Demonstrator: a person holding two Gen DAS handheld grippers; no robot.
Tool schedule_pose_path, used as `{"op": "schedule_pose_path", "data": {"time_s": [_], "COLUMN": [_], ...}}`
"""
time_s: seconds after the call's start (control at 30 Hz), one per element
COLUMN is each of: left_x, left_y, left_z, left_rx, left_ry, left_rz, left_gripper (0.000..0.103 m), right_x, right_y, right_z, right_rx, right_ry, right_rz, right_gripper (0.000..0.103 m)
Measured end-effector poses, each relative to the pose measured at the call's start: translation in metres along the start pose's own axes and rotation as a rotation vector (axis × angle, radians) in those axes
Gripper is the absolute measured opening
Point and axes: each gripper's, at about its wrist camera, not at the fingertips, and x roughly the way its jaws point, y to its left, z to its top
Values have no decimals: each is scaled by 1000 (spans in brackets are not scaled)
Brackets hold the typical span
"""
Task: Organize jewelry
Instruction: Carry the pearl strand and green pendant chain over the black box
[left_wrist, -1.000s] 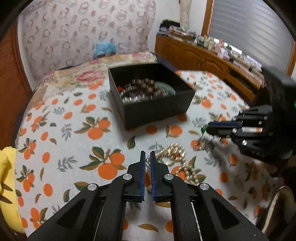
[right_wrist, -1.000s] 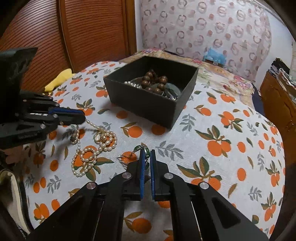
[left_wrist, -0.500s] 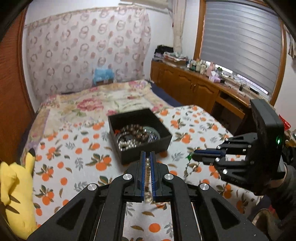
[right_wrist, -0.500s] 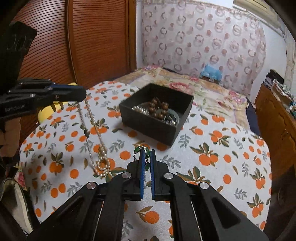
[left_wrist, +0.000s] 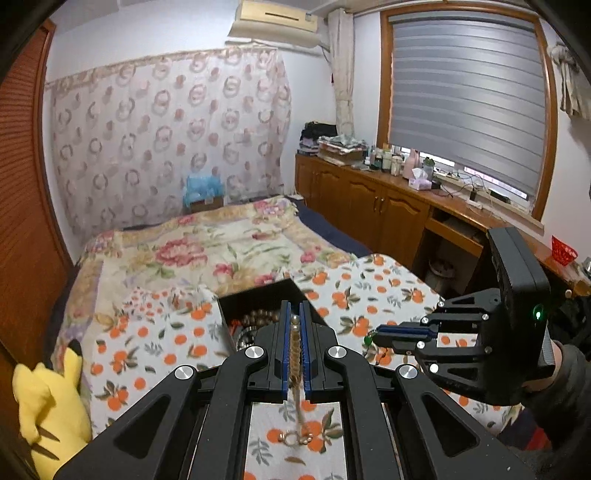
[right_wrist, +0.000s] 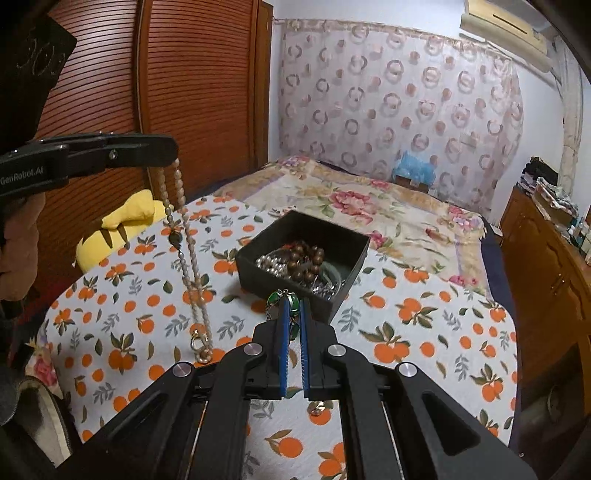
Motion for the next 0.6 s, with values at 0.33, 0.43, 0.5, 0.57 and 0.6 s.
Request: {"op": "schedule_pose_path", "data": {"time_s": [0.33, 0.43, 0.5, 0.57, 0.6], "left_x": [-1, -1, 1, 3, 4], "left_y": [4, 5, 3, 3, 3], "left_z": [49, 64, 73, 81, 86], "left_rx": [28, 38, 56, 62, 65], "left_ry": [-78, -98, -110, -115, -119], "left_rz": [19, 20, 32, 32, 32], "left_gripper": [4, 4, 4, 4, 4], "right_x": [-6, -4, -2, 1, 2], "right_y": [-18, -22, -26, -29, -31], "right_z": [28, 37, 45, 51, 53], "right_rx": [0, -8, -14, -18, -20], "right_ry": [-40, -47, -53, -56, -58], "right_rz": [-25, -35, -44, -51, -54], "right_gripper": [6, 6, 6, 6, 6]}}
